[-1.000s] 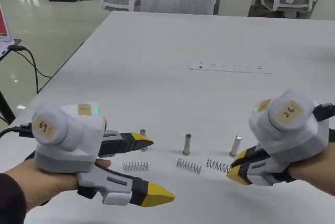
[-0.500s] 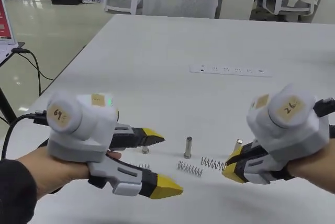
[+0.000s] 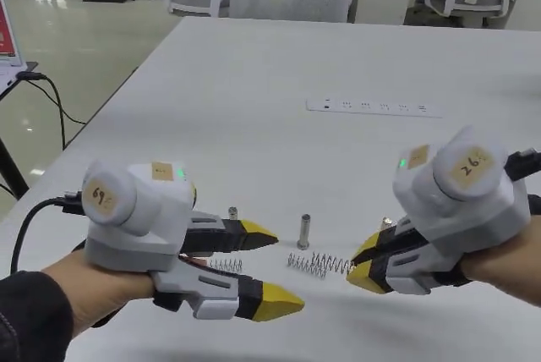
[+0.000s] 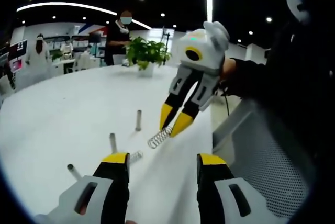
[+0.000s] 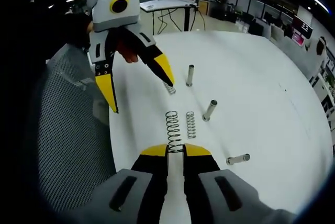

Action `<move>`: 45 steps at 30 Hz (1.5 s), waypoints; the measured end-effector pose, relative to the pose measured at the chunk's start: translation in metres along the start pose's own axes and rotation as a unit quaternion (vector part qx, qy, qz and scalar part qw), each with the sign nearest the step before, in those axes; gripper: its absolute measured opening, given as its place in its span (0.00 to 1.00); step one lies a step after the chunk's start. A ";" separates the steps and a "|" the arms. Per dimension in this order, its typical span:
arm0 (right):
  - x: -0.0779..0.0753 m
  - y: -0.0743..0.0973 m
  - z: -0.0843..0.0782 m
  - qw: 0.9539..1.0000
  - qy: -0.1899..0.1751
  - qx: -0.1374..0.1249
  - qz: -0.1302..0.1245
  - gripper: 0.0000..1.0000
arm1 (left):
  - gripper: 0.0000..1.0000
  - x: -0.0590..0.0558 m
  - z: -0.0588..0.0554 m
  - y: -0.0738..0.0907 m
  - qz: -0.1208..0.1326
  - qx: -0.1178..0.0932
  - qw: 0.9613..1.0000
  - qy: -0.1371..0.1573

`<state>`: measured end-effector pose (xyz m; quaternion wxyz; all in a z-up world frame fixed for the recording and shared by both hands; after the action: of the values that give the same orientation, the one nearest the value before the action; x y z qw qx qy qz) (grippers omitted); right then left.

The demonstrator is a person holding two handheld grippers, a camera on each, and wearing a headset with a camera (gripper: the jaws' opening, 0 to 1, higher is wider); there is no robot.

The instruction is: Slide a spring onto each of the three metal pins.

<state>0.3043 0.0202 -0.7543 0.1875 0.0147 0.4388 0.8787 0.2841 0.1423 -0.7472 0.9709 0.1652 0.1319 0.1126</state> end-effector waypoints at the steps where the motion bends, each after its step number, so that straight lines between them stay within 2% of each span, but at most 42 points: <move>1: 0.002 0.001 0.001 1.000 0.001 -0.003 0.004 0.07 | 0.45 0.000 0.000 0.000 -0.001 -0.004 1.000 0.003; 28: 0.024 0.007 0.020 0.996 0.063 -0.041 0.050 0.07 | 0.20 -0.010 0.000 -0.006 -0.028 -0.002 0.999 -0.035; 45: 0.030 0.007 0.022 0.993 0.093 -0.049 0.060 0.07 | 0.08 -0.014 -0.001 -0.008 -0.038 0.004 0.998 -0.053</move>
<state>0.2786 0.0436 -0.7391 0.0935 -0.0500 0.4095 0.9061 0.2725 0.1316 -0.7475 0.9794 0.1694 0.0873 0.0662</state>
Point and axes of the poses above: the centre of the closed fingertips' face, and the gripper's own axes: y roughly backward along the fingers, x roughly to its left, z roughly out of its top, the point moved 5 cm from there along y, roughly backward along the fingers, and after that the axes turned 9 degrees about -z, right-handed, at the moved point
